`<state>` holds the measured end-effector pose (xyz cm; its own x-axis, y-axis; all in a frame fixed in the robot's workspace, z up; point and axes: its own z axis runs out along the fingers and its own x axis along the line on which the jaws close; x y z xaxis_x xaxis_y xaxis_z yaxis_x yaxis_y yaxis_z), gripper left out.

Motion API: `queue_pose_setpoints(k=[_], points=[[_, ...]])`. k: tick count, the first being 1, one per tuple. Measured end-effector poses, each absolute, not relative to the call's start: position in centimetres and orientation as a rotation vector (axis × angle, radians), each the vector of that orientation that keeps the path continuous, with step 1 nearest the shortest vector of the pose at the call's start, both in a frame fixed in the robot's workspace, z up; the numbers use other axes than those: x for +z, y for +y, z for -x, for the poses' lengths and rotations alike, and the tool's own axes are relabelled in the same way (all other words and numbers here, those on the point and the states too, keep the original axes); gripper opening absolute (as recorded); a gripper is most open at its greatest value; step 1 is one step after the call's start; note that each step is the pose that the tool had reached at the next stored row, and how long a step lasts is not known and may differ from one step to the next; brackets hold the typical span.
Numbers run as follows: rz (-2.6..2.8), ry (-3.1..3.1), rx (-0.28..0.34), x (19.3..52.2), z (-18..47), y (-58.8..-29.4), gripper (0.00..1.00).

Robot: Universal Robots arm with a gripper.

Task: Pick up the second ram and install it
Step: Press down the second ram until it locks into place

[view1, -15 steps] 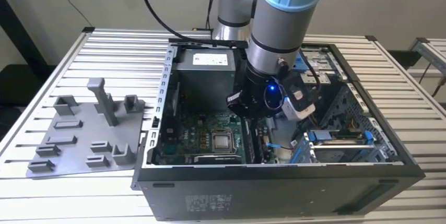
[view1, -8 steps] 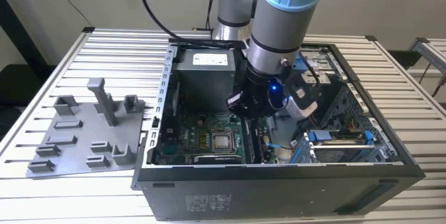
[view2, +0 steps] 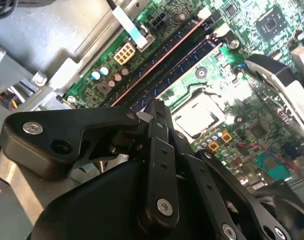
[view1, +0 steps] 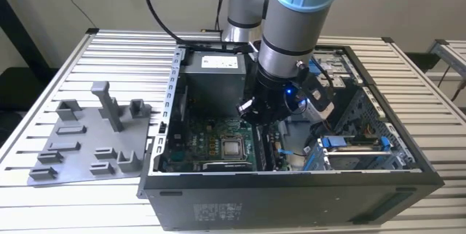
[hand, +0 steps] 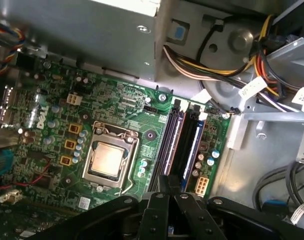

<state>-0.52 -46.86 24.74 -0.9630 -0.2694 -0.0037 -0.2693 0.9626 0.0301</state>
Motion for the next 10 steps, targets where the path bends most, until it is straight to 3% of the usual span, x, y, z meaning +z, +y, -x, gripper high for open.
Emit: queue_pose_setpoints(k=[10], points=[[-0.614,-3.079,-0.047,24.74,0.52,-46.86,0.11]])
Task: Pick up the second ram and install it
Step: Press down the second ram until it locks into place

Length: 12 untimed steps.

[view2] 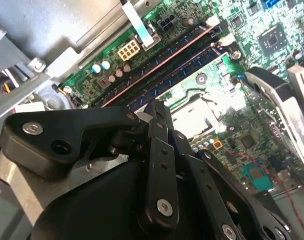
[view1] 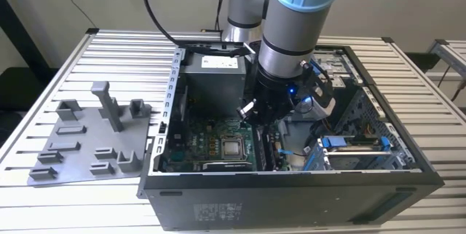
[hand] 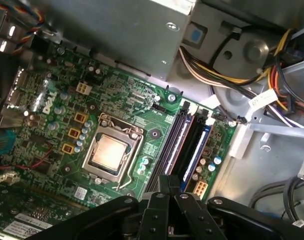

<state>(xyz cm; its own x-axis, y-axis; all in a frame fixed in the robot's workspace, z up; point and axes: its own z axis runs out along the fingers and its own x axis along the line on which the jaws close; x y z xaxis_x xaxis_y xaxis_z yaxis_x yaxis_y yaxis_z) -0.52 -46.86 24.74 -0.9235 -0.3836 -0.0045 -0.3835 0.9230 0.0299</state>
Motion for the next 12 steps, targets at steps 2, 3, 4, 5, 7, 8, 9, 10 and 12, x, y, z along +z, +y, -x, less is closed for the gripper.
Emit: queue_pose_setpoints(k=[2,3,4,5,7,8,9,10,12], points=[[-0.649,-3.072,-0.047,24.74,0.52,-46.86,0.11],[-0.667,-3.068,-0.047,24.74,0.53,-46.86,0.11],[-0.684,-3.064,-0.047,24.74,0.53,-46.86,0.11],[-0.698,-3.061,-0.047,24.74,0.52,-46.86,0.11],[-0.723,-3.055,-0.047,24.74,0.52,-46.86,0.11],[-0.736,-3.051,-0.047,24.74,0.53,-46.86,0.11],[-0.752,-3.047,-0.047,24.74,0.52,-46.86,0.11],[-0.766,-3.043,-0.047,24.74,0.52,-46.86,0.11],[-0.8,-3.034,-0.047,24.73,0.53,-46.86,0.11]])
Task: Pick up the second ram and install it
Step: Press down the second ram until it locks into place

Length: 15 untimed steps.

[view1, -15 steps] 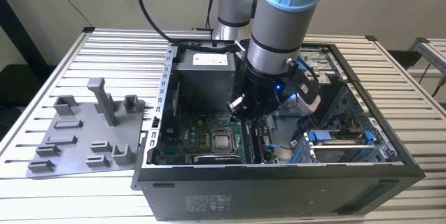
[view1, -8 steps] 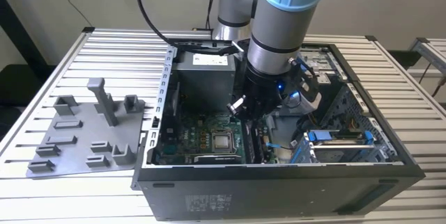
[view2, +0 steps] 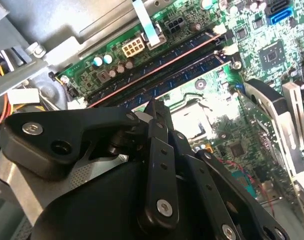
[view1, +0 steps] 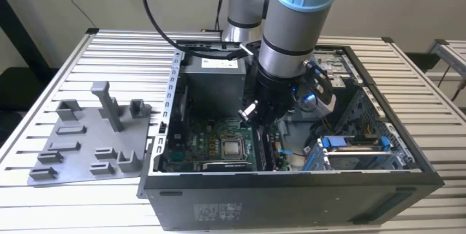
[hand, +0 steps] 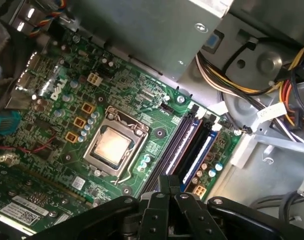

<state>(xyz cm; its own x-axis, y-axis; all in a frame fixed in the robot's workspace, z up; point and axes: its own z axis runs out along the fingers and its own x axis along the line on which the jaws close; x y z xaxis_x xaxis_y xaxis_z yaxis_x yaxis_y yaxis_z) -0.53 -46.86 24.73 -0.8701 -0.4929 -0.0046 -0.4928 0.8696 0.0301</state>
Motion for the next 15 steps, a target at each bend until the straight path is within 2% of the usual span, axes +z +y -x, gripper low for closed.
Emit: queue_pose_setpoints(k=[15], points=[[-1.153,-2.923,-0.056,24.71,0.55,-46.86,0.11]])
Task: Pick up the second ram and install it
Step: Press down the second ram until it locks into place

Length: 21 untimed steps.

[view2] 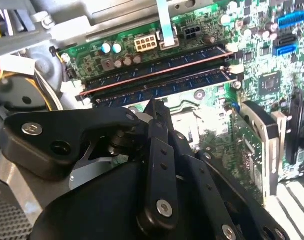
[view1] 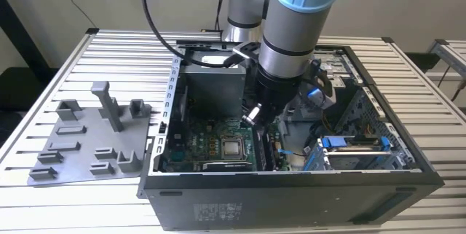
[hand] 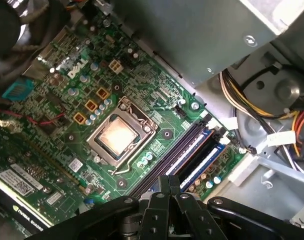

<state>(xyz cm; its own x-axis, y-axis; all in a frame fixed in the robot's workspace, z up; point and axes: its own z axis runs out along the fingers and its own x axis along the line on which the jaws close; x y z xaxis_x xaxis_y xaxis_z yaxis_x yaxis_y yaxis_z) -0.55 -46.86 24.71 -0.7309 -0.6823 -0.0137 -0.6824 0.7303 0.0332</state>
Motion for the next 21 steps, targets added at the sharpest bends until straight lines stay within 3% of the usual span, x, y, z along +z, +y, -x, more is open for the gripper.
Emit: queue_pose_setpoints(k=[21], points=[[1.504,2.759,0.054,24.54,0.59,-46.85,0.11]])
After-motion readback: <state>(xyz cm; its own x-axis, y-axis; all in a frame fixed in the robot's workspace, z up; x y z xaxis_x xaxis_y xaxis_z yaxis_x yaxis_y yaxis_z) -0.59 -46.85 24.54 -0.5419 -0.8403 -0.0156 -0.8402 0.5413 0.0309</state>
